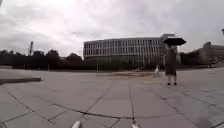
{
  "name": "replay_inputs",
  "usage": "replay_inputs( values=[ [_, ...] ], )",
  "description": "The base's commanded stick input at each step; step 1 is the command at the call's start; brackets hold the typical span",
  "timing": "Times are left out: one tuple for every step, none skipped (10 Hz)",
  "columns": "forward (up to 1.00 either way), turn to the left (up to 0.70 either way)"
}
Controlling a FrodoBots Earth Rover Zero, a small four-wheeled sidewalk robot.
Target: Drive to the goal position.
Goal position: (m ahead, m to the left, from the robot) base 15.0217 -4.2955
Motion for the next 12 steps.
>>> replay_inputs(
  values=[
    [0.60, 0.00],
    [0.70, 0.00],
    [0.70, 0.00],
    [0.70, 0.00],
    [0.70, 0.00],
    [0.70, 0.00],
    [0.70, 0.00],
    [0.70, 0.00],
    [0.70, 0.00],
    [0.70, 0.00],
    [0.70, 0.00],
    [0.70, 0.00]
  ],
)
